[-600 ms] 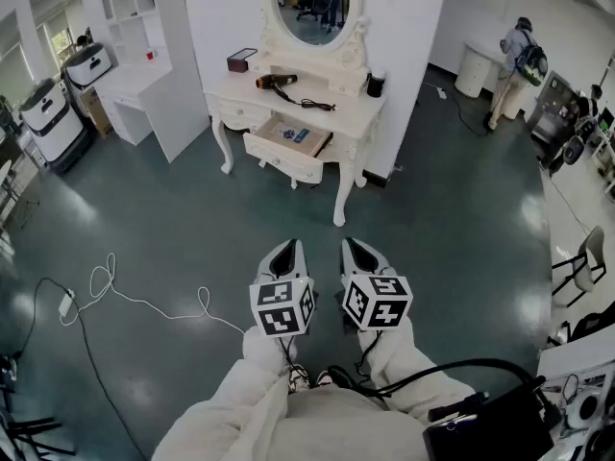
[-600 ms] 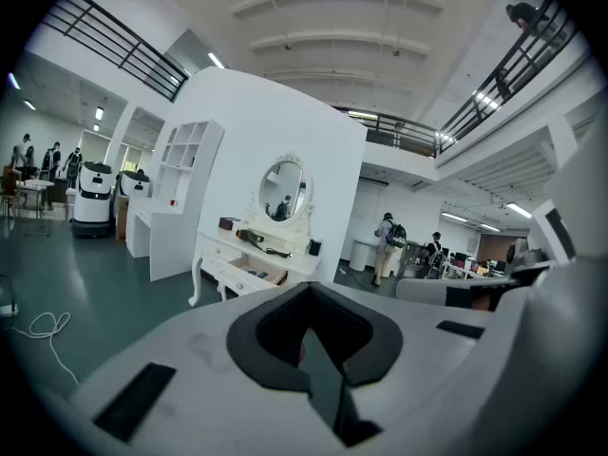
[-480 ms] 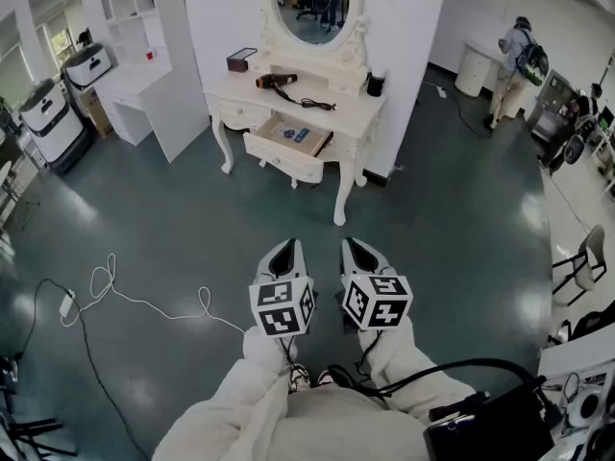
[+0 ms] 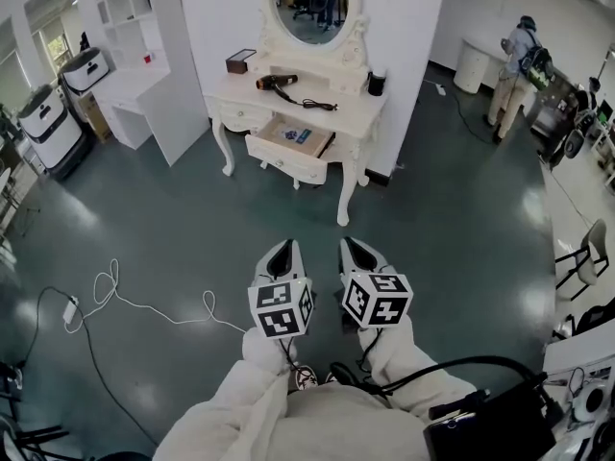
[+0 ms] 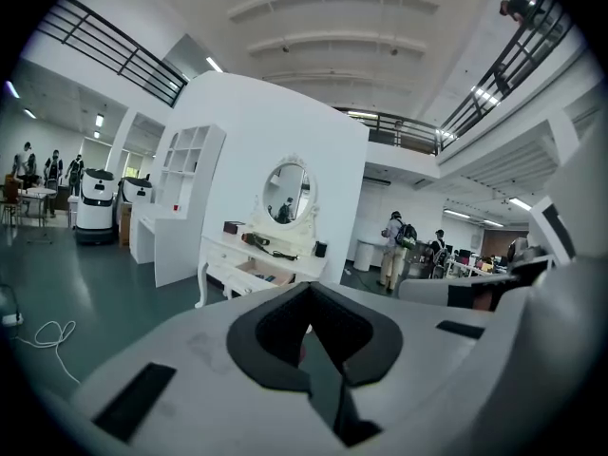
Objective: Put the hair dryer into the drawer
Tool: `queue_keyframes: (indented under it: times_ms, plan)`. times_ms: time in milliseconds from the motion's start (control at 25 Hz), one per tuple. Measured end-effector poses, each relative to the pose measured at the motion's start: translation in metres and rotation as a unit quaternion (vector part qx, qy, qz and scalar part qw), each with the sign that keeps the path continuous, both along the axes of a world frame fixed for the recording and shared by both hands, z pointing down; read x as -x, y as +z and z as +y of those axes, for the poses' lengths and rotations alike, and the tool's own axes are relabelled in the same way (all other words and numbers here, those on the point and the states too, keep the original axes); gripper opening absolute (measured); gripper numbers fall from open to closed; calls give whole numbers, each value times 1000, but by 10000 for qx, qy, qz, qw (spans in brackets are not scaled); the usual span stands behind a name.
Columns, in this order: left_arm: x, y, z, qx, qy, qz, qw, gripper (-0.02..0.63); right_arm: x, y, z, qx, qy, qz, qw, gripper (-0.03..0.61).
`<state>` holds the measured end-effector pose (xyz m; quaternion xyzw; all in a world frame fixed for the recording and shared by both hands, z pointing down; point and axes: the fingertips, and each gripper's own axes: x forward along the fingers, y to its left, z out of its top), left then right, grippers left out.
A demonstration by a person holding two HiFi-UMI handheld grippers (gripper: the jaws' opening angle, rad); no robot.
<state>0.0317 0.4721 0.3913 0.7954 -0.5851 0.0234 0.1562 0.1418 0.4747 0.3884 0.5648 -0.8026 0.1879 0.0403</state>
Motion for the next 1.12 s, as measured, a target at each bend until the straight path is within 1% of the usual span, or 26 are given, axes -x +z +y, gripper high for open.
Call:
queue_keyframes:
  times_ms: [200, 320, 680, 840, 1120]
  plan:
    - [11, 2, -7, -25, 77, -53, 10000, -5, 15, 1, -7, -25, 46, -6, 10000, 61]
    - [16, 5, -13, 6, 80, -5, 10000, -5, 20, 4, -10, -5, 96, 34, 9999, 61]
    - [18, 26, -37, 225, 117, 9, 9997, -5, 13, 18, -34, 136, 269, 14, 9995, 61]
    - [16, 35, -60, 298, 104, -7, 9995, -5, 11, 27, -58, 183, 253, -15, 9995, 61]
    - [15, 29, -121, 241, -27, -61, 9997, -5, 11, 20, -121, 78, 116, -12, 9999, 61]
